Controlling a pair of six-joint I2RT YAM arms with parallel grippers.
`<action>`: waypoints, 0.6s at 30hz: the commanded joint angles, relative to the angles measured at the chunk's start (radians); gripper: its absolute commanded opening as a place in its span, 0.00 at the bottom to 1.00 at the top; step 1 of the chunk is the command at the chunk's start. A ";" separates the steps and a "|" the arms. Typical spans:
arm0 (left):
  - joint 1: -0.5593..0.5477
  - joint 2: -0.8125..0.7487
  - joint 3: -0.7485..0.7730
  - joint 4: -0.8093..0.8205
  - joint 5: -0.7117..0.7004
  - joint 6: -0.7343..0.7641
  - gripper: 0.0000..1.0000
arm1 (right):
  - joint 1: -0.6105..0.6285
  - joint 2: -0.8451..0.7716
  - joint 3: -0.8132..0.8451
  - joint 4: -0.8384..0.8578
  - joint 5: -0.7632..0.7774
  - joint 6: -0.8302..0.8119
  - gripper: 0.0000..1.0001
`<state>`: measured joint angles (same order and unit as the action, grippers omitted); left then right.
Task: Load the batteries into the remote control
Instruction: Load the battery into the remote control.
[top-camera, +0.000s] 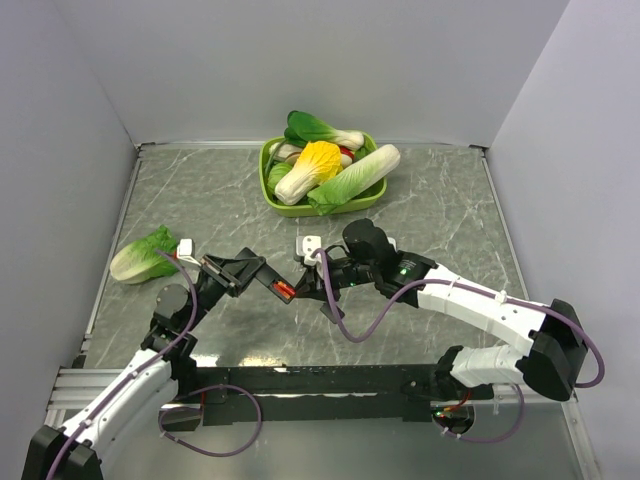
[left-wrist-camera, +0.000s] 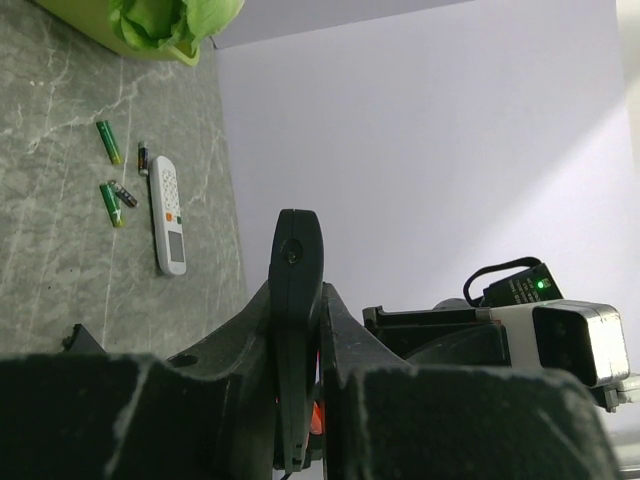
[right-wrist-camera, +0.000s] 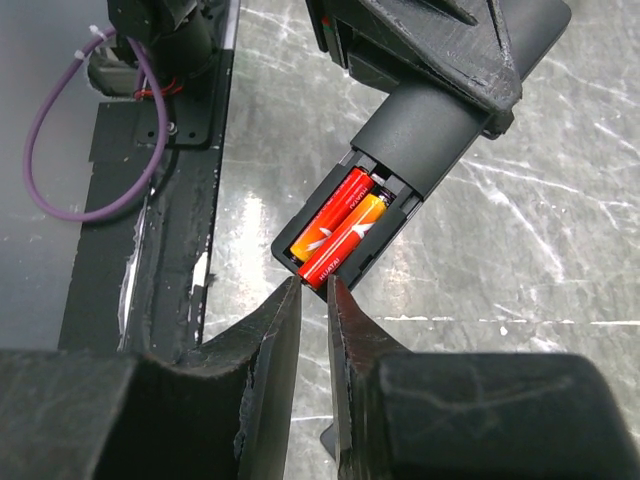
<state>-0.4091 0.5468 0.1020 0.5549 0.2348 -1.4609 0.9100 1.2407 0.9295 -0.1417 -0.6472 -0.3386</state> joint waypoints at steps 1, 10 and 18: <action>-0.004 -0.038 0.027 0.053 -0.032 -0.029 0.01 | 0.013 -0.014 0.037 -0.004 0.029 0.004 0.25; -0.004 -0.031 0.025 0.050 -0.023 -0.022 0.01 | 0.040 -0.009 0.045 0.005 0.053 0.016 0.32; -0.004 -0.022 0.036 0.048 0.000 -0.012 0.01 | 0.041 -0.053 0.037 -0.018 0.100 -0.007 0.40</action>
<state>-0.4091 0.5316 0.1020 0.5362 0.2119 -1.4532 0.9447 1.2335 0.9318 -0.1432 -0.5789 -0.3294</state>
